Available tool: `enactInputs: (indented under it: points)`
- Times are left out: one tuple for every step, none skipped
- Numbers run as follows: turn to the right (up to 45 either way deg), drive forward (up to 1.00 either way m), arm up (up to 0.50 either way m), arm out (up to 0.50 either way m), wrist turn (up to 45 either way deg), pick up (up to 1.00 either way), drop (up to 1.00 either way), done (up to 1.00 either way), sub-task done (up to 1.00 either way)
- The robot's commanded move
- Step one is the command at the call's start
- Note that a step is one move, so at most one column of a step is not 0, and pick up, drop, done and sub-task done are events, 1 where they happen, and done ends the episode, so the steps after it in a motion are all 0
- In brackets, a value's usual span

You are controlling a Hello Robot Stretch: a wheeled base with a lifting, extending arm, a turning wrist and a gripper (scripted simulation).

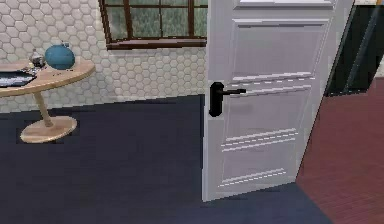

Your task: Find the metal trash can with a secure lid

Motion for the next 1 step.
enactInputs:
  points:
    - [-18.0,0.00,0.00,0.00,0.0,0.00,0.00,0.00,0.00]
